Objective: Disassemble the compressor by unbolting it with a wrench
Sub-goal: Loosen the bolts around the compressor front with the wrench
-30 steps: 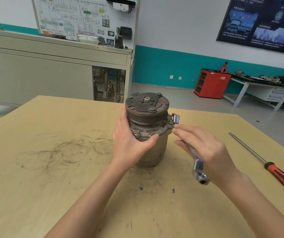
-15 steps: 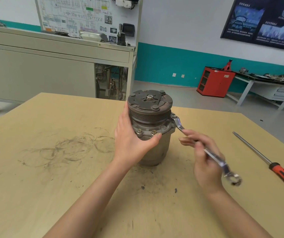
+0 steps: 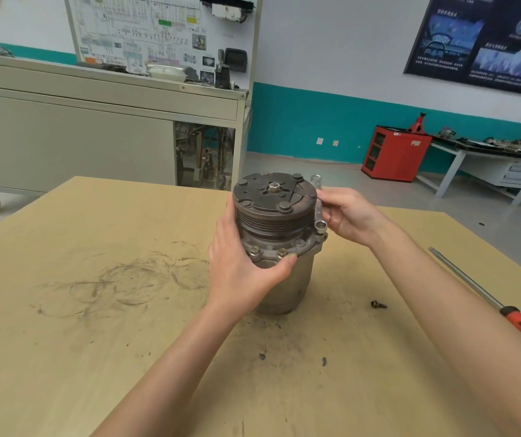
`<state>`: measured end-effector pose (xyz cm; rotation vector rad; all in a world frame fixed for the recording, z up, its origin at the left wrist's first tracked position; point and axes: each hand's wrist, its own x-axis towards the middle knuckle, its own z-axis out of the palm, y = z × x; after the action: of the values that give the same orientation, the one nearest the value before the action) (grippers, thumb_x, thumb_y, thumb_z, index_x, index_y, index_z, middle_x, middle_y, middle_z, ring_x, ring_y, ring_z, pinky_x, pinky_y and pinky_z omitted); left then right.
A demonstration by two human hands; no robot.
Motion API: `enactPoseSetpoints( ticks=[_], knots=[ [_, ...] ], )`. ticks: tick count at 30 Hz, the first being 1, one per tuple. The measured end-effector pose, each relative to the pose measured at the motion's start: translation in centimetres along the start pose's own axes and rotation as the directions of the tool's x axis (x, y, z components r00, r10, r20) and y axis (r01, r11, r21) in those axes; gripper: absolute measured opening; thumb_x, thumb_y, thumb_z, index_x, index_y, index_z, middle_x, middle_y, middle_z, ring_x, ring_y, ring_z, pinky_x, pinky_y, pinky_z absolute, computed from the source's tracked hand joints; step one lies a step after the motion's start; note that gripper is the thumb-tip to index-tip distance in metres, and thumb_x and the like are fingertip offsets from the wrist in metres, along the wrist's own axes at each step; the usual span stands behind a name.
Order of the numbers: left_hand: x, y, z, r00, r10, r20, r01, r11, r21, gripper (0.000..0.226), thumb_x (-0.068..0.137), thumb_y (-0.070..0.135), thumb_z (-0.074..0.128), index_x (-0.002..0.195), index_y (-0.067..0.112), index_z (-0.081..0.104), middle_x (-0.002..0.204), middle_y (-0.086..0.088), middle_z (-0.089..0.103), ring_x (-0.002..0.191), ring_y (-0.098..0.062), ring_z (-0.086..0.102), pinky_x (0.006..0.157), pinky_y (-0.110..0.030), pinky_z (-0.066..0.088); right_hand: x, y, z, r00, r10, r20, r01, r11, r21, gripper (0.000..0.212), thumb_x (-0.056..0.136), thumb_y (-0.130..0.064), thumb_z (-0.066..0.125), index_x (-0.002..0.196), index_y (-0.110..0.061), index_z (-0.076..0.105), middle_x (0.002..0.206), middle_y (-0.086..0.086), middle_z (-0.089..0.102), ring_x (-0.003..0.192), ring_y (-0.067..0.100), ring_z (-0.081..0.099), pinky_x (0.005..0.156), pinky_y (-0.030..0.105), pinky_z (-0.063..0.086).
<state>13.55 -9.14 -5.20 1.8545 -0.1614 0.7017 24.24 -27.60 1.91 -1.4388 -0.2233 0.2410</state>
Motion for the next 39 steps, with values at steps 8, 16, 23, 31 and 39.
enactPoseSetpoints(
  ticks=[8, 16, 23, 31, 39],
  knots=[
    [-0.1, -0.1, 0.1, 1.000, 0.003, 0.002, -0.003, 1.000, 0.008, 0.116, 0.056, 0.064, 0.068, 0.153, 0.031, 0.014, 0.144, 0.017, 0.032, 0.138, -0.007, 0.031, 0.114, -0.049, 0.031, 1.1, -2.1, 2.4, 0.996, 0.080, 0.028, -0.075, 0.984, -0.163, 0.017, 0.087, 0.005, 0.049, 0.082, 0.005, 0.065, 0.075, 0.012, 0.056, 0.033, 0.003, 0.037, 0.028, 0.011, 0.022],
    [-0.1, -0.1, 0.0, 1.000, -0.004, 0.013, 0.004, 1.000, 0.003, 0.116, 0.056, 0.065, 0.066, 0.153, 0.033, 0.011, 0.147, 0.016, 0.030, 0.138, -0.004, 0.029, 0.115, -0.050, 0.029, -1.1, -3.9, 1.9, 0.953, -0.071, -0.295, 0.105, 0.989, 0.100, 0.012, 0.098, -0.006, 0.045, 0.087, -0.004, 0.051, 0.063, 0.005, 0.058, 0.038, 0.005, 0.043, 0.034, 0.012, 0.030],
    [-0.1, -0.1, 0.0, 1.000, -0.004, 0.011, 0.004, 1.000, 0.005, 0.117, 0.056, 0.066, 0.065, 0.153, 0.032, 0.010, 0.138, 0.024, 0.026, 0.132, 0.005, 0.024, 0.116, -0.048, 0.027, -11.3, -2.0, 2.3, 0.669, -0.626, -0.401, 0.556, 0.779, -0.288, 0.008, 0.100, -0.012, 0.045, 0.093, -0.013, 0.050, 0.087, 0.012, 0.073, 0.067, 0.026, 0.071, 0.060, 0.025, 0.057],
    [-0.2, 0.3, -0.1, 1.000, -0.001, 0.004, 0.001, 1.000, 0.003, 0.116, 0.058, 0.067, 0.064, 0.154, 0.027, 0.012, 0.151, 0.008, 0.030, 0.138, -0.004, 0.027, 0.115, -0.052, 0.028, -14.1, 2.9, 4.2, 0.441, -0.880, 0.176, 0.590, 0.136, -0.796, 0.019, 0.092, -0.009, 0.054, 0.102, 0.002, 0.066, 0.110, 0.007, 0.065, 0.100, 0.017, 0.067, 0.090, 0.028, 0.052],
    [-0.3, 0.2, 0.0, 1.000, -0.001, -0.004, 0.002, 1.000, 0.023, 0.117, 0.058, 0.069, 0.064, 0.154, 0.026, 0.013, 0.149, 0.006, 0.033, 0.138, -0.009, 0.030, 0.114, -0.053, 0.028, -14.2, 4.3, 4.2, 0.333, -0.809, 0.485, 0.480, -0.298, -0.825, 0.019, 0.089, -0.006, 0.059, 0.089, 0.009, 0.071, 0.106, 0.020, 0.069, 0.090, 0.025, 0.070, 0.084, 0.030, 0.054]
  ],
)
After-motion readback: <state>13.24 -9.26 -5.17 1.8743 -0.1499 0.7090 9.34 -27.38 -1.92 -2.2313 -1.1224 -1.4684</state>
